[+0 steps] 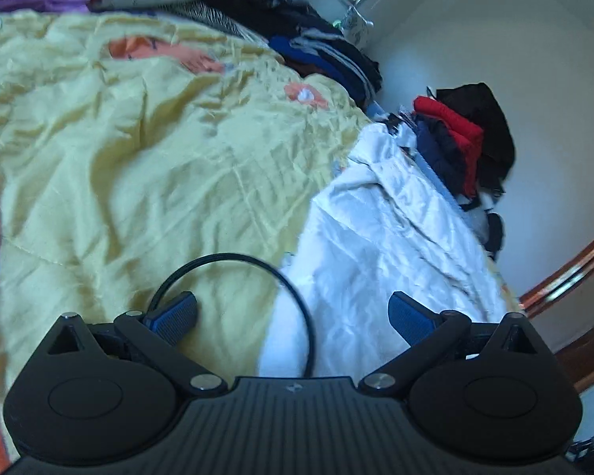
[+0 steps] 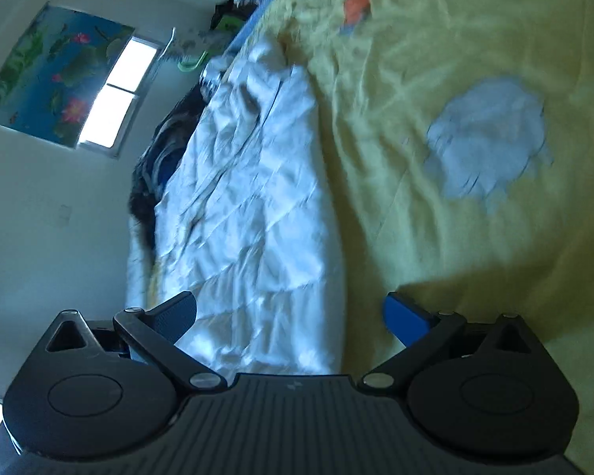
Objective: Fold small clothes
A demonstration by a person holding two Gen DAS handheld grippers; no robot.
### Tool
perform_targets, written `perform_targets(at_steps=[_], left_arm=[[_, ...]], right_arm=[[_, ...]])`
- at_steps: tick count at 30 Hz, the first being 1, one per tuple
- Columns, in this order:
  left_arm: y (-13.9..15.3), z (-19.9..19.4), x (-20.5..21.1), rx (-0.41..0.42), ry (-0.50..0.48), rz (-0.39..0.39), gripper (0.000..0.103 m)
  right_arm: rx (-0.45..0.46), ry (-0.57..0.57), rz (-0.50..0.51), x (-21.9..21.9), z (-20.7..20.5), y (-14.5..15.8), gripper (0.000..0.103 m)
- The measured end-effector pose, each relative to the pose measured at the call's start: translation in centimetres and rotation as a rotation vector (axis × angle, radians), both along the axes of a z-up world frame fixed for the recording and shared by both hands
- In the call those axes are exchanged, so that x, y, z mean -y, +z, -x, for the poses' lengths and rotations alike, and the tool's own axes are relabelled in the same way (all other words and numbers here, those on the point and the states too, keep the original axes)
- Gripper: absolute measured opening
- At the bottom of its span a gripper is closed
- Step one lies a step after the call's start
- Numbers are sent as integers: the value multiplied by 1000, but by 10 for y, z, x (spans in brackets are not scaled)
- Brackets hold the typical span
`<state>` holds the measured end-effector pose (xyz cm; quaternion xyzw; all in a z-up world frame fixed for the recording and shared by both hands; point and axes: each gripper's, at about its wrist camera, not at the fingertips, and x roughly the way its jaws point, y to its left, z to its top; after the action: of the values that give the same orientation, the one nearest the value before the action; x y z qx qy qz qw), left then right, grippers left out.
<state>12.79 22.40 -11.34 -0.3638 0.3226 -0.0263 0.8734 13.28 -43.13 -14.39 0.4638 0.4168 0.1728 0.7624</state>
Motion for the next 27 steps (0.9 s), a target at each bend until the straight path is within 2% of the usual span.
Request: perform_targets(at_steps=[4, 8, 11, 13, 16, 19, 20, 21, 22, 23, 24, 25, 27], left_arm=[[-10, -15, -5, -51, -121, 214, 103], [-6, -19, -5, -81, -126, 221, 103], [10, -20, -11, -70, -121, 175, 103], [31, -11, -28, -6, -37, 102, 103], [75, 17, -71, 76, 319, -151, 103], [110, 43, -108, 194, 541, -248, 103], [120, 51, -106, 250, 622, -341, 103], [129, 55, -97, 299, 690, -476, 103], [132, 56, -84, 333, 713, -604, 103], [132, 54, -71, 352, 697, -697, 103], [126, 50, -60, 357, 646, -720, 103], [119, 45, -51, 358, 560, -683, 103], [99, 29, -35, 323, 362, -537, 103]], right_arm=[[8, 96, 2, -25, -1, 1, 103], [17, 135, 18, -40, -2, 5, 103], [29, 137, 23, -43, -4, 6, 103], [34, 141, 27, -43, -4, 6, 103], [47, 144, 42, -42, 0, 7, 103], [62, 142, 50, -42, 1, 7, 103], [68, 140, 51, -42, 2, 7, 103], [74, 138, 54, -42, 2, 7, 103], [81, 135, 60, -43, 3, 7, 103], [87, 133, 63, -44, 3, 7, 103], [92, 132, 66, -45, 3, 7, 103], [95, 129, 69, -45, 3, 7, 103], [93, 129, 73, -45, 2, 7, 103]])
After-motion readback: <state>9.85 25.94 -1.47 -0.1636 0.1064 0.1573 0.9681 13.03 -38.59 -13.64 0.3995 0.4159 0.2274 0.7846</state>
